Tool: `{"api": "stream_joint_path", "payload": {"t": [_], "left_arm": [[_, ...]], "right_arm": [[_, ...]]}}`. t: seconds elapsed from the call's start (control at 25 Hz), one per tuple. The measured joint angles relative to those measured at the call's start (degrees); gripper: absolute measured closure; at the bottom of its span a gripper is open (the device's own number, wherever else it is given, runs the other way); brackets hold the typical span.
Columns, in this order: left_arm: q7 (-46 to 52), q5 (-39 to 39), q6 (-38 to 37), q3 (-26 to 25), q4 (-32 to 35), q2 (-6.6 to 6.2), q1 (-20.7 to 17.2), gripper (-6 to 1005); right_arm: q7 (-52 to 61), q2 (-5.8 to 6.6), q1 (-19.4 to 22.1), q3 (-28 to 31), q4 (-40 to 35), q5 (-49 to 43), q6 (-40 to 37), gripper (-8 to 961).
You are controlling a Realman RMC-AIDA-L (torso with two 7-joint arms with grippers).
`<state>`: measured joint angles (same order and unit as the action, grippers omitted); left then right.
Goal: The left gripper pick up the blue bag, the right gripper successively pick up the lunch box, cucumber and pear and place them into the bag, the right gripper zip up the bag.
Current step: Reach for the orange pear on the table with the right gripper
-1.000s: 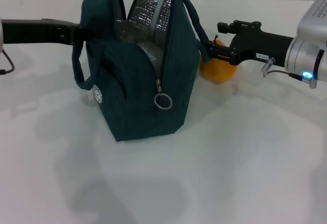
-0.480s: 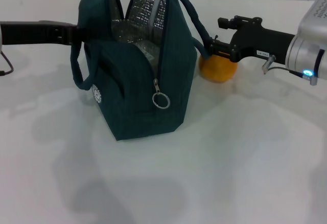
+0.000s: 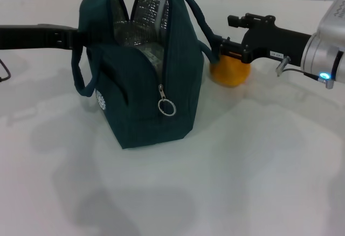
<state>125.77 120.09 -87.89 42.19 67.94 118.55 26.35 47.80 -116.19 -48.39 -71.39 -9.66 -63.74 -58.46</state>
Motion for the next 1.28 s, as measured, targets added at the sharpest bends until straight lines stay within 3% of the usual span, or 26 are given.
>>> {"api": "stream_joint_path", "payload": {"t": [1.28], "left_arm": [[-0.3,0.1,-0.2,-2.3,0.0,-0.07,-0.9,963]], "right_arm": [[-0.6,0.00,-1.1,-3.0,0.6,0.9,2.4,365]]}}
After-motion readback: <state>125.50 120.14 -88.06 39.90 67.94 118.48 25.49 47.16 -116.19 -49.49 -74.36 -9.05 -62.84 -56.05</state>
